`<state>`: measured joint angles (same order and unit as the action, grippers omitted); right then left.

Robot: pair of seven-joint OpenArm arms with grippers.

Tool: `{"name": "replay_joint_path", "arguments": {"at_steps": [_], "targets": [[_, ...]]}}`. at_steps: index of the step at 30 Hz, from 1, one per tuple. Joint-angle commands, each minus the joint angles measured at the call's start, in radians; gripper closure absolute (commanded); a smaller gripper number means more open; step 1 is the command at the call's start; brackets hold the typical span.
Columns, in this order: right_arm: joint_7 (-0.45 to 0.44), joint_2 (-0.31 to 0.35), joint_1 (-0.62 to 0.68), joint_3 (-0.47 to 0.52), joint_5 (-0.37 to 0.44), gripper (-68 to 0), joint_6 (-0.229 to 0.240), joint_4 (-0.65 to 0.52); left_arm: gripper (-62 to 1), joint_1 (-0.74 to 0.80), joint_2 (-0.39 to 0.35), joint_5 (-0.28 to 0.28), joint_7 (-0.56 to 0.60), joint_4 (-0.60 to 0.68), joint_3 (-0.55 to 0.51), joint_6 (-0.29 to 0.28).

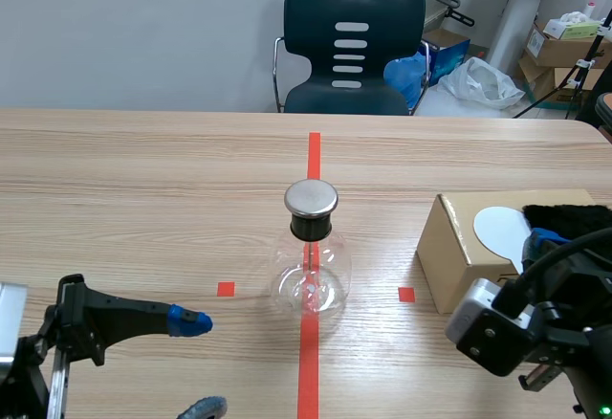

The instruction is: Do the electroscope experiment

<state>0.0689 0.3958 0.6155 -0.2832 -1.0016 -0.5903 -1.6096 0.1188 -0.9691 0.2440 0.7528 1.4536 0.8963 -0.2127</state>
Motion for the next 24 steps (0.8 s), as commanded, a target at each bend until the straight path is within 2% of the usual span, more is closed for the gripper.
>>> {"name": "replay_joint_path", "arguments": {"at_steps": [1,24], "targets": [[-0.003,0.009,0.000,0.002,-0.008,-0.9,-0.014,-0.014,-36.4,-0.003,0.010,0.006,0.029,0.007,-0.003,-0.003],[-0.003,0.009,0.000,0.002,-0.008,-0.9,-0.014,-0.014,-36.4,-0.003,0.007,0.006,0.029,0.007,-0.003,-0.003]]}}
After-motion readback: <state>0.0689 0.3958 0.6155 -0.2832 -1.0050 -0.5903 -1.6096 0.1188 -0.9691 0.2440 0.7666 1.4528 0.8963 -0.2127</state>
